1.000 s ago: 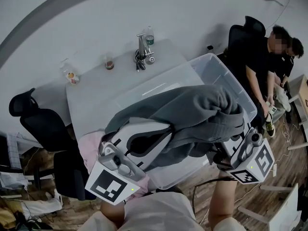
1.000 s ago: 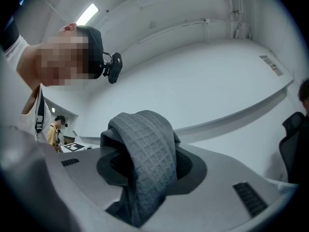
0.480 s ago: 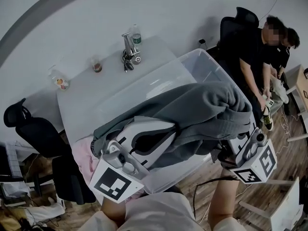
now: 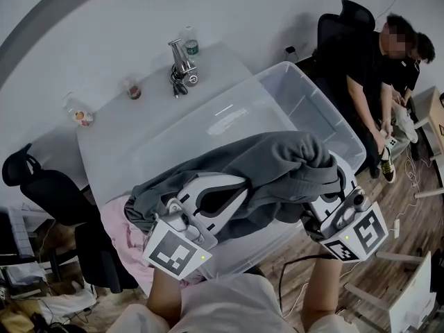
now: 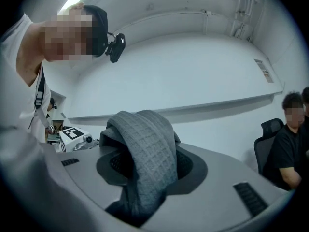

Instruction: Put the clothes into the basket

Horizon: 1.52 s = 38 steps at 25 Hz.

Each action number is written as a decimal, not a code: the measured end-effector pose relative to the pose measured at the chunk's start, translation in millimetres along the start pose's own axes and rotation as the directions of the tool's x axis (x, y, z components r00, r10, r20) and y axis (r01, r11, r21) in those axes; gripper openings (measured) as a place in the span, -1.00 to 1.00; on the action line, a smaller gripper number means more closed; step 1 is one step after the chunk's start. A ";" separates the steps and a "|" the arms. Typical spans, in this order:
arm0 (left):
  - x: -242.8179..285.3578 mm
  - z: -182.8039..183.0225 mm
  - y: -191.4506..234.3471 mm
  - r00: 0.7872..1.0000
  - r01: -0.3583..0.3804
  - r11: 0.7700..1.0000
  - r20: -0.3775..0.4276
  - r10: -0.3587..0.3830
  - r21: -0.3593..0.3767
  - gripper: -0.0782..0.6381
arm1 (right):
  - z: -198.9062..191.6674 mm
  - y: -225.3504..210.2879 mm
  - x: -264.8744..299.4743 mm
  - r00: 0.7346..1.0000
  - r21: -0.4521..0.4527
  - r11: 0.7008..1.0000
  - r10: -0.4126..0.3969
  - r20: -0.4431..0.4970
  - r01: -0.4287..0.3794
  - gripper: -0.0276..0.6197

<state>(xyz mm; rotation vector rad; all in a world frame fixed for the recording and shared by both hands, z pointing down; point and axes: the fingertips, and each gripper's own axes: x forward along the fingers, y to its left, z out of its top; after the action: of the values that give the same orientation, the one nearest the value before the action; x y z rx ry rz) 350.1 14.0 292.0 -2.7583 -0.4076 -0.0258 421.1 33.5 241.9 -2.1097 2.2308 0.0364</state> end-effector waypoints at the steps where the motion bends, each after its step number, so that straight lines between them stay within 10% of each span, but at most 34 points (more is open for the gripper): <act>1: -1.4 -8.4 -1.3 1.000 -0.001 1.000 -0.018 0.001 -0.014 -0.78 | -11.6 0.5 0.4 1.000 0.002 1.000 0.002 -0.030 -0.002 -0.43; 12: -11.8 -60.6 -14.5 0.995 0.000 0.992 -0.095 -0.012 -0.123 -0.78 | -122.5 20.5 13.9 0.932 -0.011 0.995 0.090 -0.352 -0.101 -0.40; 38: -10.9 -109.3 -37.0 0.951 0.019 0.985 -0.300 -0.071 -0.171 -0.78 | -278.4 63.8 31.9 0.549 -0.068 0.853 0.270 -0.791 -0.517 -0.33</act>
<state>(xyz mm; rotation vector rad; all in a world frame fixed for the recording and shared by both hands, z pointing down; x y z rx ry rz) 332.8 6.5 406.4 -2.8402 -0.3989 -0.5141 345.9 -13.0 515.3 -1.8639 3.3733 -0.6787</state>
